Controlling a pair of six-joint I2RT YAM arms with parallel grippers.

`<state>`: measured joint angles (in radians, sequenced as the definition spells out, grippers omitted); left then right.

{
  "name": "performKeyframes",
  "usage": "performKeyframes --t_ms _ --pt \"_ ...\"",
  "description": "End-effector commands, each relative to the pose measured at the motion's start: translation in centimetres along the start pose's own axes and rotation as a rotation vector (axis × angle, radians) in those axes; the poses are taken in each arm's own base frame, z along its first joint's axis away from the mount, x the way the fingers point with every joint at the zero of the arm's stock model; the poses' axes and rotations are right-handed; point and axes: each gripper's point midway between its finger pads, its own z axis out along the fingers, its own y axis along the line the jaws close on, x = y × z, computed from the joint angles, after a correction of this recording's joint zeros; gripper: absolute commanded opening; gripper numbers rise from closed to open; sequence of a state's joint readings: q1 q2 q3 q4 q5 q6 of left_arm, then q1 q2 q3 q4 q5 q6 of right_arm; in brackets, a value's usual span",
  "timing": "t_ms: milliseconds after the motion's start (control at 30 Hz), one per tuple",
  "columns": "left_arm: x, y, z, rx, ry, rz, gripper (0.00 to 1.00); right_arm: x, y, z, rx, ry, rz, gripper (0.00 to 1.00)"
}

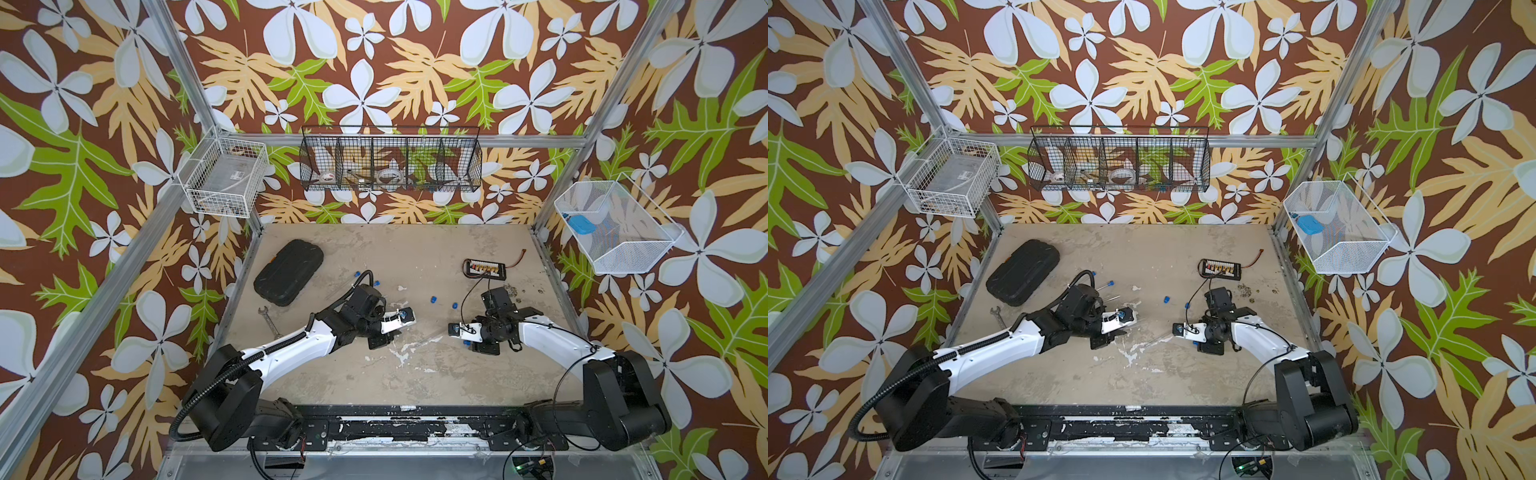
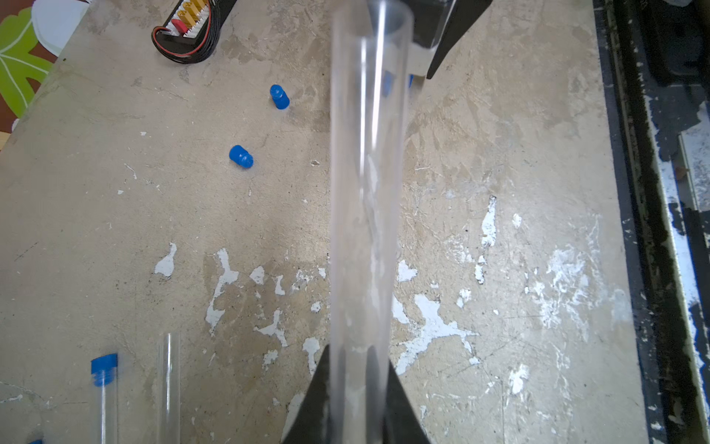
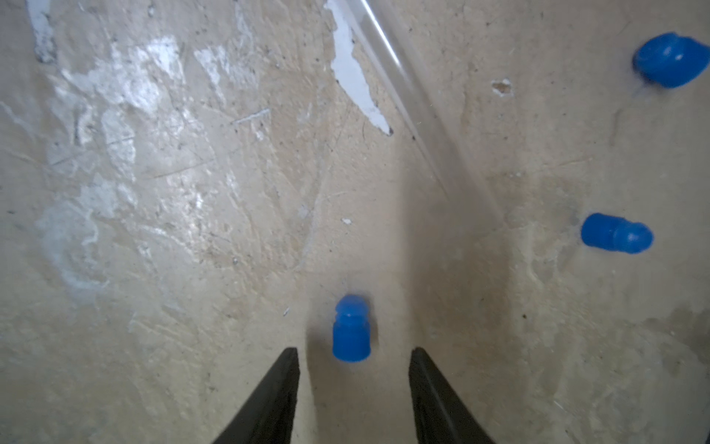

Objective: Insert stoppers into test tubes
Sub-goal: Pick up the stopper from the center of the board.

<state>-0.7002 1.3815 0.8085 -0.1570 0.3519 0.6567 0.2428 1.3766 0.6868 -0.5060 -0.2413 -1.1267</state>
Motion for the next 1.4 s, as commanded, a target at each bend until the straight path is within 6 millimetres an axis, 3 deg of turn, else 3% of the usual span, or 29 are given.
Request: performKeyframes --t_ms 0,367,1367 --pt "-0.3 0.0 -0.2 0.006 -0.008 0.002 0.00 -0.4 0.3 0.4 -0.018 -0.023 -0.008 0.46" --pt "-0.2 -0.2 -0.1 0.013 -0.007 -0.001 0.00 0.2 0.2 1.4 -0.062 0.016 -0.007 0.36" --pt "0.3 -0.2 0.1 0.013 0.018 -0.001 0.00 0.3 0.5 1.4 -0.086 0.039 -0.014 0.30"
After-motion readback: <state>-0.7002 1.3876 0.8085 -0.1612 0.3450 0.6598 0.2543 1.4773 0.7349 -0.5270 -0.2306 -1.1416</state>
